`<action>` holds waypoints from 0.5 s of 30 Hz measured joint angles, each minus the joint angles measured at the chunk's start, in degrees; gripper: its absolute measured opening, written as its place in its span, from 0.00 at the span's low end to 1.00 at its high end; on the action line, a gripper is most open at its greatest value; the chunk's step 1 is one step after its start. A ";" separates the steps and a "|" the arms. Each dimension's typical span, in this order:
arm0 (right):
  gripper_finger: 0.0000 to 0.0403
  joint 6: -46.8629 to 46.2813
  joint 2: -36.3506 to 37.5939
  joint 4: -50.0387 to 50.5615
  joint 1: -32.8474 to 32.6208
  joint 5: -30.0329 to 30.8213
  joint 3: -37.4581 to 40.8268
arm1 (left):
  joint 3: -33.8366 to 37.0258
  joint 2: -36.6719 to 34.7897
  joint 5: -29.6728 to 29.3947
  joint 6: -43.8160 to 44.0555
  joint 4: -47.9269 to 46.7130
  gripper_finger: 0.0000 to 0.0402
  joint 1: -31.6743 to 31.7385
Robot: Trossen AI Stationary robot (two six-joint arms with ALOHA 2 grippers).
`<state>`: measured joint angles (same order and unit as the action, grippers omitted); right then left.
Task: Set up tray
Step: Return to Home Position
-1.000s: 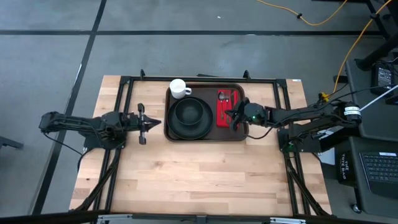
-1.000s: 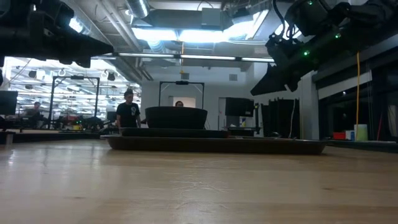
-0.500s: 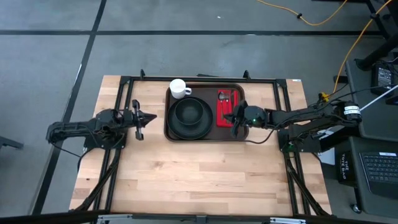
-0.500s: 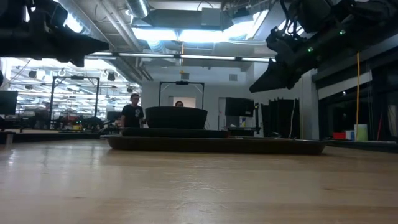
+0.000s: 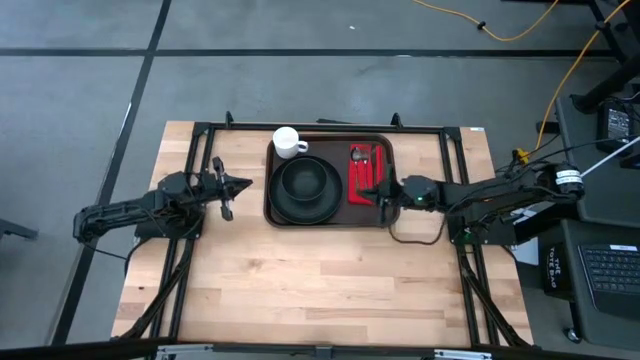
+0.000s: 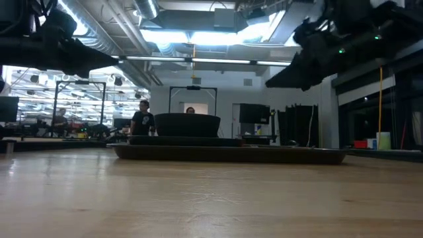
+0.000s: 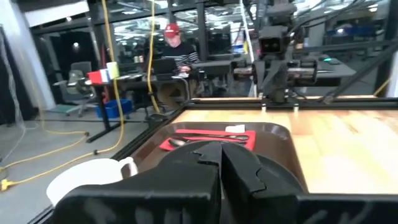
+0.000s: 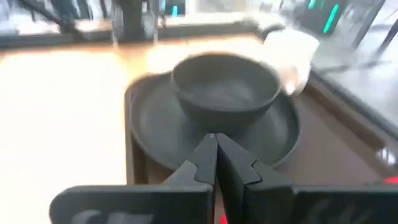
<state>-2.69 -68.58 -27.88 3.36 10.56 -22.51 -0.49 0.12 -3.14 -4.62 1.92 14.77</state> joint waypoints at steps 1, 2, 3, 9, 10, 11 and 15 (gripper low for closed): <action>0.03 0.50 1.29 -1.71 0.05 0.09 1.23 | 0.00 0.01 -0.09 0.02 -0.05 0.01 0.49; 0.03 1.22 2.95 -2.32 0.17 0.16 2.46 | 0.00 0.02 -0.05 0.03 -0.11 0.01 0.98; 0.03 1.63 4.84 -2.41 0.38 0.26 3.71 | 0.00 0.02 0.15 0.02 -0.12 0.01 1.46; 0.03 4.77 20.27 -2.34 1.45 -2.86 10.88 | 0.00 0.02 0.63 -0.65 -0.88 0.01 3.75; 0.03 4.94 22.76 -2.31 1.60 -3.53 12.14 | 0.00 0.02 1.04 -0.64 -0.89 0.01 3.96; 0.03 4.94 25.23 -2.25 1.78 -4.25 13.30 | 0.00 0.02 1.37 -0.63 -0.88 0.01 4.17; 0.03 4.80 33.24 -1.85 2.37 -7.31 16.76 | 0.00 0.02 1.36 -1.53 -0.91 0.01 4.24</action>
<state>2.10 -35.34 -29.74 5.74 3.24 -5.75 -0.49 0.14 -1.78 -6.15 1.02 19.00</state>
